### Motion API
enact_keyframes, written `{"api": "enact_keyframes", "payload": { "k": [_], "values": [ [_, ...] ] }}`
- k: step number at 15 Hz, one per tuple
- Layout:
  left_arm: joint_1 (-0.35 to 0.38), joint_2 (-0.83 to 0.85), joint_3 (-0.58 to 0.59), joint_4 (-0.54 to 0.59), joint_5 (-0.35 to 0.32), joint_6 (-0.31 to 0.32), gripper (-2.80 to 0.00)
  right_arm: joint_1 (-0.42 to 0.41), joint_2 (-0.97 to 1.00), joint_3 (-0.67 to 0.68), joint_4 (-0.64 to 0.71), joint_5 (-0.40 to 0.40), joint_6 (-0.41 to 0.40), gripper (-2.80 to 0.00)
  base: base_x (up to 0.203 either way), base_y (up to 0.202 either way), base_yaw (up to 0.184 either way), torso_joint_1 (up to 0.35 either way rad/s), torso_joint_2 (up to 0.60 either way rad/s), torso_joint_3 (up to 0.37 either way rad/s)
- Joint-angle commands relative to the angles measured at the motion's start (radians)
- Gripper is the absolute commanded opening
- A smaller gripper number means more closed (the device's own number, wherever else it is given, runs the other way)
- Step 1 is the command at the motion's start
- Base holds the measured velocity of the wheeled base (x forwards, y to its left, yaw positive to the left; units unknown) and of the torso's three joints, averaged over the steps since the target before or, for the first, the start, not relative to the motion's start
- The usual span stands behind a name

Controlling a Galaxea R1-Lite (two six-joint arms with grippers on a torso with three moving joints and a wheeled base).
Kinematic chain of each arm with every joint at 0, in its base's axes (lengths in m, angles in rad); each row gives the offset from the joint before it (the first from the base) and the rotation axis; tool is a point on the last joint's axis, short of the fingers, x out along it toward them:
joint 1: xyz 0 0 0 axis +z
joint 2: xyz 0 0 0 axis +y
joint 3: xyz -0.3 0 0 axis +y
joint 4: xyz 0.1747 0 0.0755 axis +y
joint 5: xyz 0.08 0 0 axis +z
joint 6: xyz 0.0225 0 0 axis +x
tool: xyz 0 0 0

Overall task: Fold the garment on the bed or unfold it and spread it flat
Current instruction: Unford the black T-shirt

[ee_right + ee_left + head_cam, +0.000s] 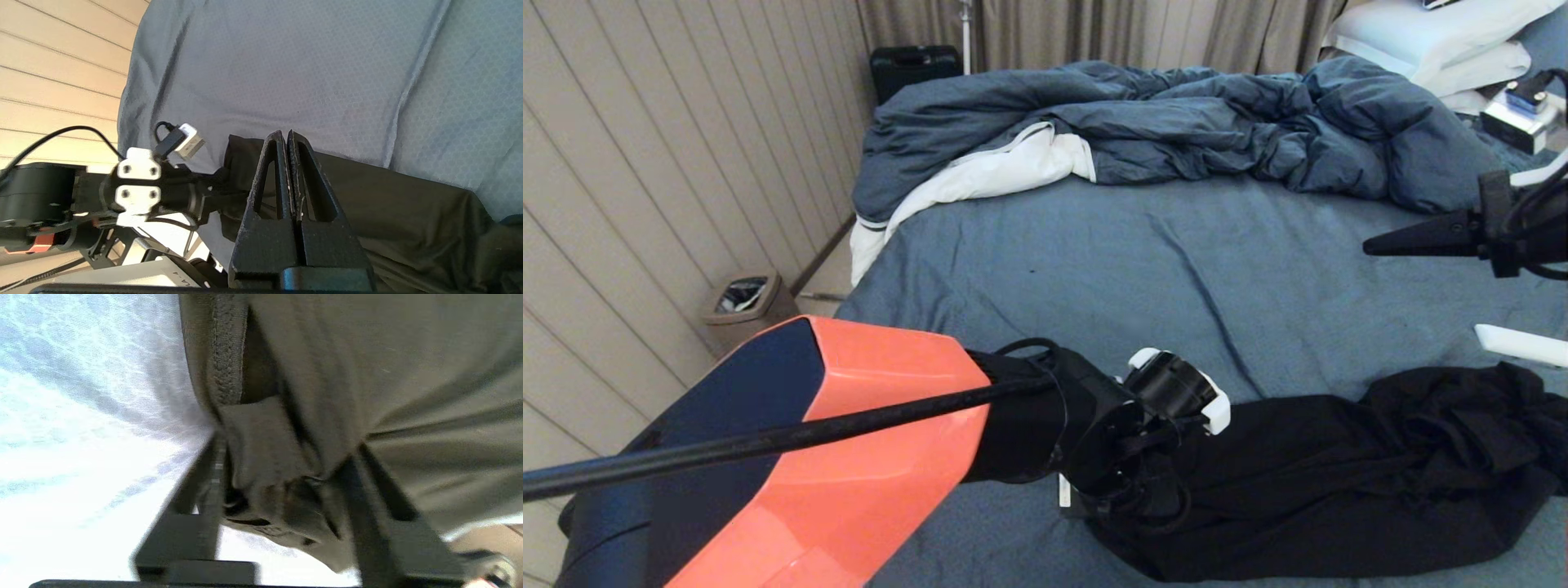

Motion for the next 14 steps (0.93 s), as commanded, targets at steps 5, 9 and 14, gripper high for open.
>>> {"api": "enact_keyframes", "payload": {
  "k": [5, 9, 14],
  "values": [
    [0.011, -0.033, 0.009, 0.001, -0.001, -0.010, -2.80, -0.005, 0.000, -0.001, -0.005, 0.004, -0.001, -2.80, 0.000, 0.000, 0.000, 0.000, 0.00, 0.000],
    [0.049, -0.105, 0.065, 0.018, -0.008, -0.003, -2.80, -0.005, 0.003, -0.001, -0.006, 0.004, -0.002, -2.80, 0.000, 0.000, 0.000, 0.000, 0.00, 0.000],
    [0.183, -0.267, 0.240, 0.016, -0.026, 0.043, -2.80, -0.005, 0.003, 0.002, -0.006, 0.004, -0.002, -2.80, 0.000, 0.000, 0.000, 0.000, 0.00, 0.000]
  ]
}}
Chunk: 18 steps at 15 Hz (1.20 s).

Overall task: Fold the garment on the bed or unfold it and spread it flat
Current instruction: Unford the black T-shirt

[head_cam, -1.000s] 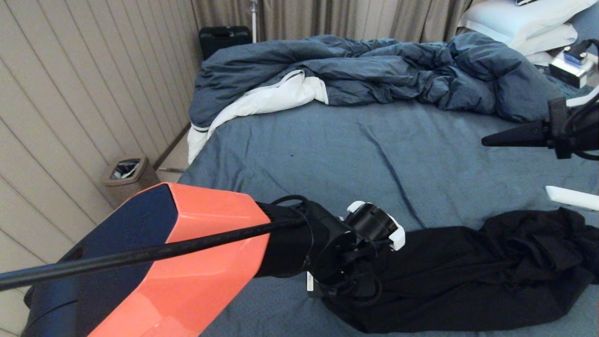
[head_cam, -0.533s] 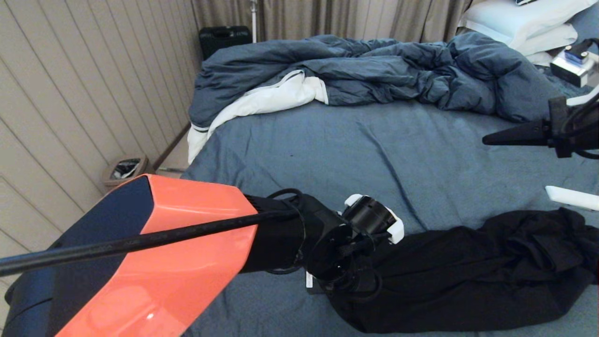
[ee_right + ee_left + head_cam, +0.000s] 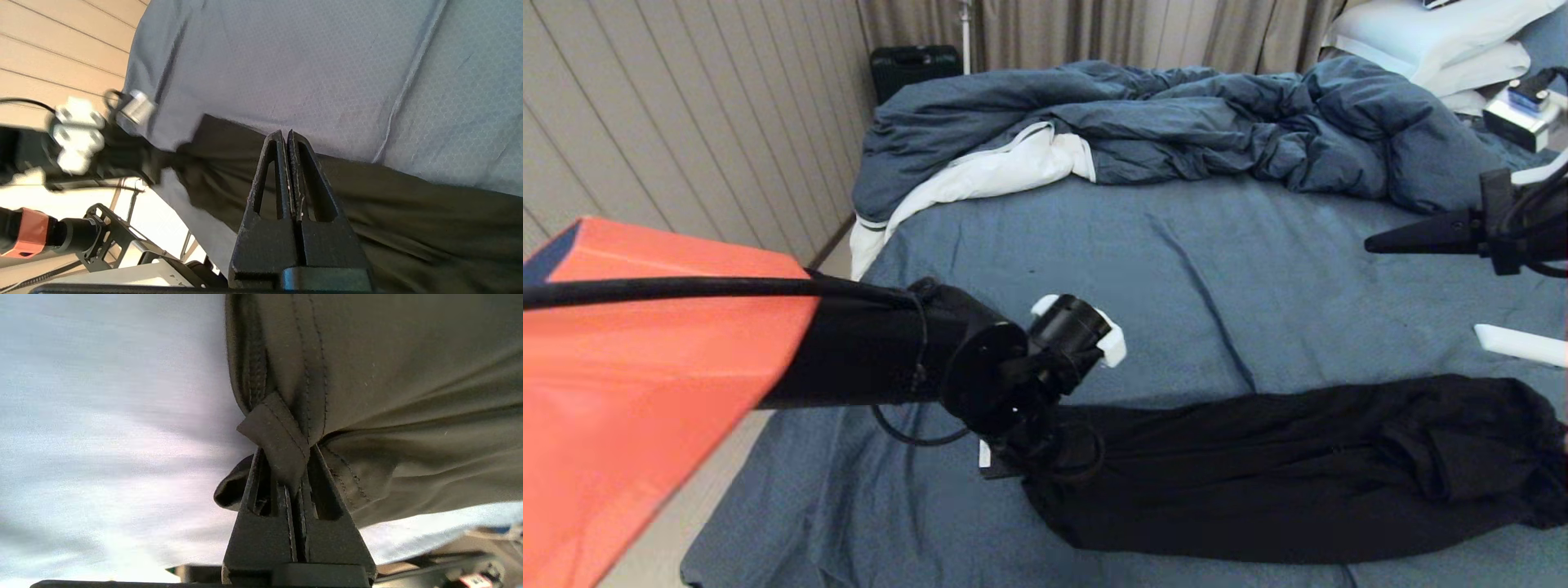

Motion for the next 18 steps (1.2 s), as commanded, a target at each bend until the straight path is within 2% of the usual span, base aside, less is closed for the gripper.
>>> {"api": "enact_keyframes", "payload": {
  "k": [1, 5, 7, 10, 12, 14, 15, 16, 18],
  "values": [
    [0.053, -0.093, 0.081, 0.001, 0.001, 0.004, -2.80, 0.000, 0.002, 0.001, 0.004, 0.005, 0.001, -2.80, 0.000, 0.000, 0.000, 0.000, 0.00, 0.000],
    [0.161, -0.210, 0.315, -0.038, 0.001, 0.059, -2.80, 0.000, 0.011, 0.001, 0.004, 0.005, 0.000, -2.80, 0.000, 0.000, 0.000, 0.000, 0.00, 0.000],
    [0.266, -0.286, 0.444, -0.083, 0.002, 0.117, -2.80, 0.000, 0.014, -0.001, 0.002, 0.005, 0.000, -2.80, 0.000, 0.000, 0.000, 0.000, 0.00, 0.000],
    [0.442, -0.382, 0.550, -0.108, 0.000, 0.225, -2.80, 0.000, 0.020, -0.002, -0.001, 0.005, 0.000, -2.80, 0.000, 0.000, 0.000, 0.000, 0.00, 0.000],
    [0.533, -0.417, 0.585, -0.122, -0.002, 0.288, -2.80, 0.000, 0.023, -0.002, 0.000, 0.004, 0.000, -2.80, 0.000, 0.000, 0.000, 0.000, 0.00, 0.000],
    [0.543, -0.421, 0.597, -0.144, -0.005, 0.304, -2.80, 0.000, 0.023, 0.001, 0.000, 0.003, 0.001, -2.80, 0.000, 0.000, 0.000, 0.000, 0.00, 0.000],
    [0.536, -0.418, 0.597, -0.146, -0.005, 0.304, -0.89, 0.000, 0.023, 0.002, 0.001, 0.005, 0.000, -2.80, 0.000, 0.000, 0.000, 0.000, 0.00, 0.000],
    [0.518, -0.410, 0.596, -0.153, 0.003, 0.303, 0.00, 0.000, 0.023, 0.002, -0.001, 0.005, 0.000, -2.80, 0.000, 0.000, 0.000, 0.000, 0.00, 0.000],
    [0.515, -0.417, 0.599, -0.168, 0.001, 0.304, 0.00, 0.000, 0.023, -0.001, 0.001, 0.003, 0.000, -2.80, 0.000, 0.000, 0.000, 0.000, 0.00, 0.000]
  ]
}}
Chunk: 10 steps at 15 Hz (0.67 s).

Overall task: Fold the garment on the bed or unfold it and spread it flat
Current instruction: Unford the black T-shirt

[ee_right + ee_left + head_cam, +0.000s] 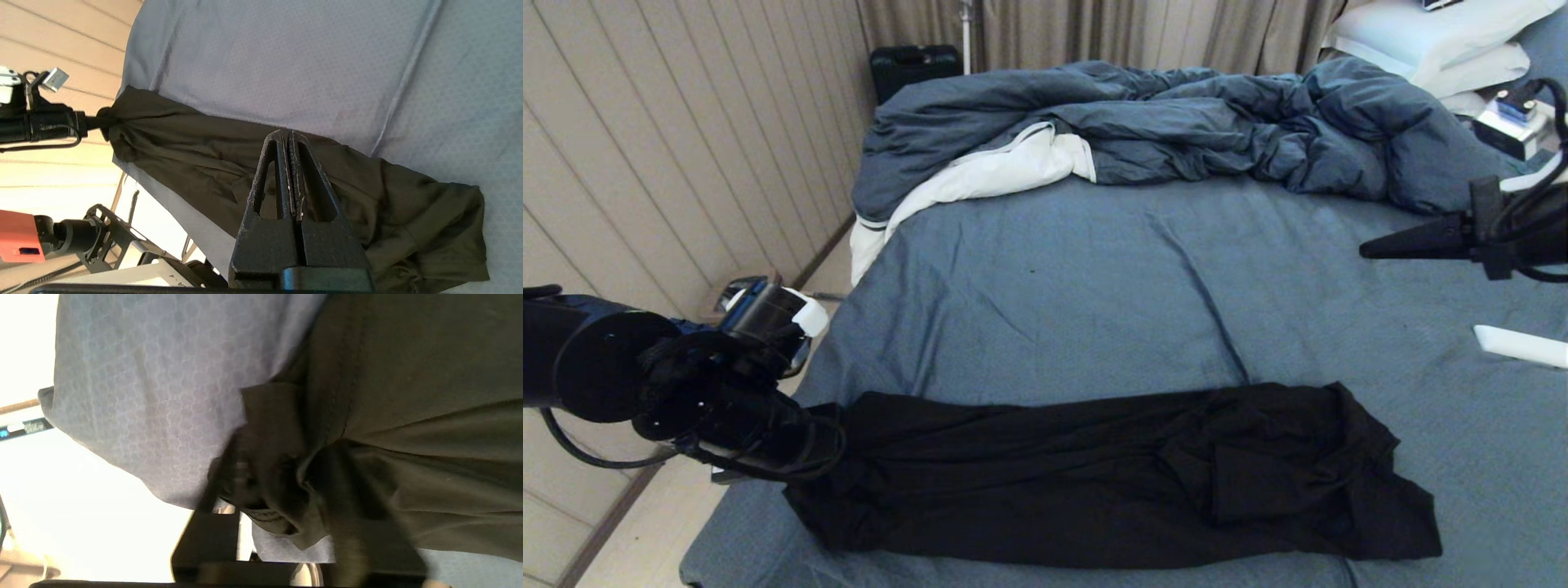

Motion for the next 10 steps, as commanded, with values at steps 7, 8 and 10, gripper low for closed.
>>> {"api": "enact_keyframes", "payload": {
  "k": [7, 8, 10],
  "values": [
    [-0.001, -0.138, -0.010, 0.000, 0.001, 0.010, 0.00, 0.000, 0.005, -0.002, 0.003, 0.006, 0.000, -2.80, 0.000, 0.000, 0.000, 0.000, 0.00, 0.000],
    [-0.001, -0.183, -0.021, 0.000, 0.002, 0.018, 0.00, 0.000, 0.005, -0.002, 0.003, 0.006, 0.000, -2.80, 0.000, 0.000, 0.000, 0.000, 0.00, 0.000],
    [-0.002, -0.276, -0.041, 0.005, 0.003, 0.034, -2.80, 0.001, 0.007, 0.005, 0.003, 0.005, -0.008, -2.80, 0.000, 0.000, 0.000, 0.000, 0.00, 0.000]
  ]
}}
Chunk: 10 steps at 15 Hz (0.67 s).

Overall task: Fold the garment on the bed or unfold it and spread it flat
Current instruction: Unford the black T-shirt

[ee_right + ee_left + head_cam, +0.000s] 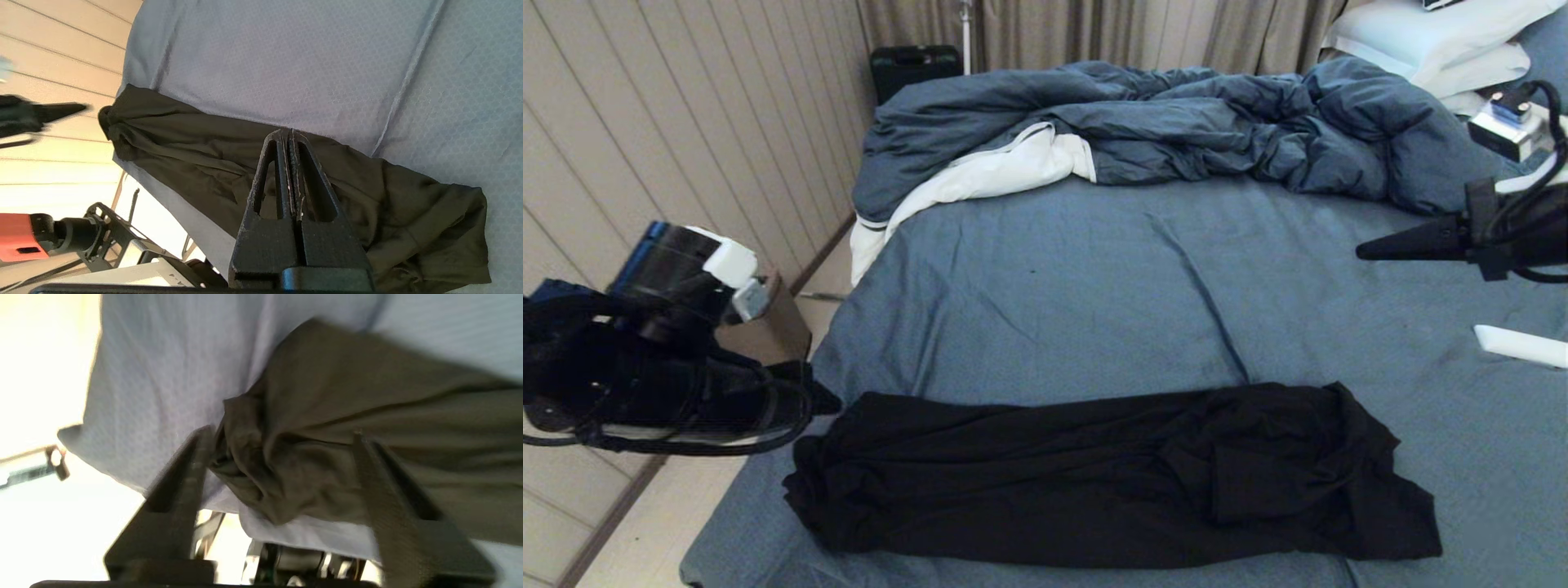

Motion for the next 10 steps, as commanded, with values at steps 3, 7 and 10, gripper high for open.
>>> {"api": "enact_keyframes", "payload": {
  "k": [3, 7, 10],
  "values": [
    [-0.037, -0.205, 0.072, 0.003, -0.003, 0.023, -2.80, 0.000, 0.016, 0.022, 0.006, -0.018, -0.008, -2.80, 0.000, 0.000, 0.000, 0.000, 0.00, 0.000],
    [-0.090, -0.392, 0.218, -0.005, 0.002, 0.012, -2.80, 0.004, 0.019, 0.108, 0.005, -0.094, -0.080, -2.80, 0.000, 0.000, 0.000, 0.000, 0.00, 0.000],
    [-0.092, -0.581, 0.335, -0.005, 0.008, 0.015, -2.80, 0.013, 0.015, 0.183, 0.006, -0.217, -0.098, -2.80, 0.000, 0.000, 0.000, 0.000, 0.00, 0.000]
  ]
}}
